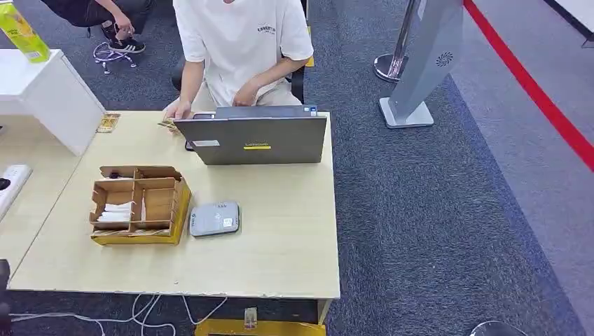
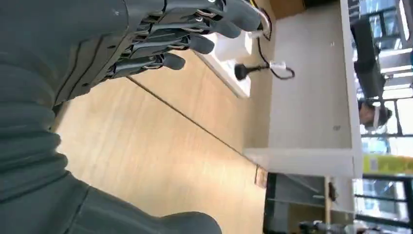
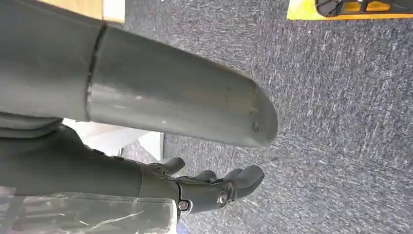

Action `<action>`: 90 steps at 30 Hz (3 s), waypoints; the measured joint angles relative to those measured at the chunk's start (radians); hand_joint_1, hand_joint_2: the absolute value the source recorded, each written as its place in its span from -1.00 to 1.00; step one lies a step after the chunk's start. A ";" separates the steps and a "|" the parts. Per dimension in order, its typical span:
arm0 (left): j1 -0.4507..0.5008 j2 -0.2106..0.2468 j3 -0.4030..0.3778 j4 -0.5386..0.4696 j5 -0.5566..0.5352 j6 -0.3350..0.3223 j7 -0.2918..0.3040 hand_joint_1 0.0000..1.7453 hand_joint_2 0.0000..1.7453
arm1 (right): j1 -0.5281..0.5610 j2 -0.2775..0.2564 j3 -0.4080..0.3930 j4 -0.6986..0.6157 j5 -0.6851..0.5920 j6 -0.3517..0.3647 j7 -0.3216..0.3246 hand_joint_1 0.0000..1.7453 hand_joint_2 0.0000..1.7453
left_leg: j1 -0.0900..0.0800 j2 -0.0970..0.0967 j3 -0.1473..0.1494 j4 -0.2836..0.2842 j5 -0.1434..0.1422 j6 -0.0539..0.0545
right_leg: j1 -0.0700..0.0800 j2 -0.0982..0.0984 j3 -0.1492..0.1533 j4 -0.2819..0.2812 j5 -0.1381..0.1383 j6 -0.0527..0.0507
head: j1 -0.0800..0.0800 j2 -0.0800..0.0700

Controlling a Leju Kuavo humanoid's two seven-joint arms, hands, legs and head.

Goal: Pass the card to the sensor for recognition and then transmit it.

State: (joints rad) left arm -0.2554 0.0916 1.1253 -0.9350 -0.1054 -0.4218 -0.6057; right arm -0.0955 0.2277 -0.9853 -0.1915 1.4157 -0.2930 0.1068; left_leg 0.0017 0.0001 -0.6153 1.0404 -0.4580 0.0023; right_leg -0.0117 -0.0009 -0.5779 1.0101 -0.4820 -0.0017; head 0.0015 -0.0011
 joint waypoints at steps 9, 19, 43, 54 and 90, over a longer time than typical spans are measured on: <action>-0.109 0.000 -0.219 -0.023 -0.193 0.143 0.086 -1.00 1.00 | -0.003 0.000 0.005 0.000 0.018 0.009 0.001 -1.00 -1.00 | 0.000 0.000 0.000 0.000 0.001 -0.001 | 0.000 0.001 0.001 0.000 0.001 0.000 | 0.000 0.000; -0.228 0.000 -0.460 -0.023 -0.403 0.314 0.182 -1.00 1.00 | -0.004 0.001 0.008 0.005 0.036 0.020 0.001 -1.00 -1.00 | 0.000 0.000 0.000 0.000 0.002 -0.001 | 0.000 0.002 0.001 0.000 0.002 0.000 | 0.000 0.000; -0.585 0.000 -0.977 0.099 -0.914 0.617 0.500 -0.98 1.00 | -0.011 0.006 0.034 0.009 0.088 0.042 0.006 -1.00 -1.00 | 0.000 0.001 0.000 0.001 0.003 -0.001 | 0.000 0.003 0.001 0.001 0.004 0.000 | 0.001 0.000; -0.760 -0.006 -1.179 0.230 -1.136 0.697 0.663 1.00 1.00 | -0.018 0.006 0.050 0.011 0.108 0.058 0.008 -1.00 -1.00 | 0.000 0.001 0.000 0.001 0.003 -0.001 | 0.000 0.003 0.001 0.001 0.004 0.000 | 0.002 0.000; -0.919 -0.122 -1.393 0.402 -1.308 0.848 0.740 1.00 1.00 | -0.026 0.014 0.068 0.015 0.140 0.069 0.018 -1.00 -1.00 | -0.001 0.000 -0.001 0.001 0.004 0.000 | 0.000 0.002 0.001 0.002 0.005 0.000 | 0.001 0.000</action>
State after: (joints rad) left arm -1.1749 -0.0302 -0.2674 -0.5329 -1.4137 0.4258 0.1342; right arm -0.1213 0.2422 -0.9174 -0.1766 1.5560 -0.2239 0.1247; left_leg 0.0003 0.0002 -0.6162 1.0417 -0.4544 0.0018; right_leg -0.0117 0.0014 -0.5769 1.0118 -0.4771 -0.0016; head 0.0027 -0.0011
